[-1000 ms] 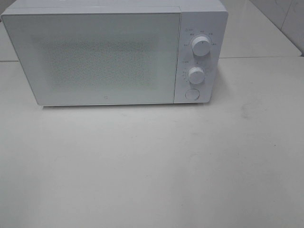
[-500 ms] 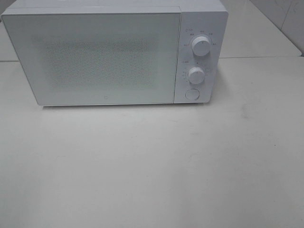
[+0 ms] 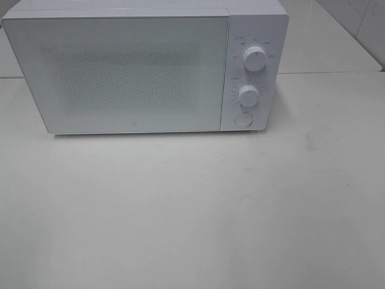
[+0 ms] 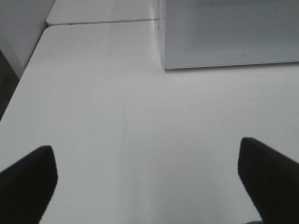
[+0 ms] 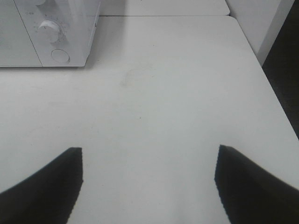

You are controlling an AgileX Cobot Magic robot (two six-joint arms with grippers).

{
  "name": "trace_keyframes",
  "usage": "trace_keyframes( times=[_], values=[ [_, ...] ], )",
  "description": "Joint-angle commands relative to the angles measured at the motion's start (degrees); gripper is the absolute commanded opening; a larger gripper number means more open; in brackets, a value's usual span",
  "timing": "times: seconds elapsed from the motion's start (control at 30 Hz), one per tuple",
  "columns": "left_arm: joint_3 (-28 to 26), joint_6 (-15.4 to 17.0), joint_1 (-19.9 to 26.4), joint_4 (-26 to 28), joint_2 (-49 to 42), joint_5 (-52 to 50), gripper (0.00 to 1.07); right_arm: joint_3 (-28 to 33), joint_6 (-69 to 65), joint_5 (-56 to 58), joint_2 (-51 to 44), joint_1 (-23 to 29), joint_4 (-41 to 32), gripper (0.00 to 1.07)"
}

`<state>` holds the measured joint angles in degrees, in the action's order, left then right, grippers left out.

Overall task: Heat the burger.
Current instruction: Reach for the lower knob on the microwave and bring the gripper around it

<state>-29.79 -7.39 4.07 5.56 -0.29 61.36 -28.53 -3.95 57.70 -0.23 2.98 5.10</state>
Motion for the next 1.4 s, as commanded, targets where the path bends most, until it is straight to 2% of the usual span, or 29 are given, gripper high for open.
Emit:
trace_keyframes(
  times=[0.03,0.53,0.77,1.4],
  values=[
    [0.11,0.34,0.11,0.23,-1.26,0.06,0.98,0.06,0.17,-0.57,-1.55,-0.23,0.06,0.76],
    [0.11,0.34,0.11,0.23,-1.26,0.06,0.98,0.06,0.17,-0.69,-1.60,-0.23,0.06,0.76],
    [0.11,0.34,0.11,0.23,-1.26,0.06,0.98,-1.72,-0.34,-1.83,-0.80,-0.23,0.06,0.76],
    [0.11,0.34,0.11,0.23,-1.26,0.06,0.98,-2.41,-0.40,-22.06,20.11,-0.23,0.06,0.76]
  ],
)
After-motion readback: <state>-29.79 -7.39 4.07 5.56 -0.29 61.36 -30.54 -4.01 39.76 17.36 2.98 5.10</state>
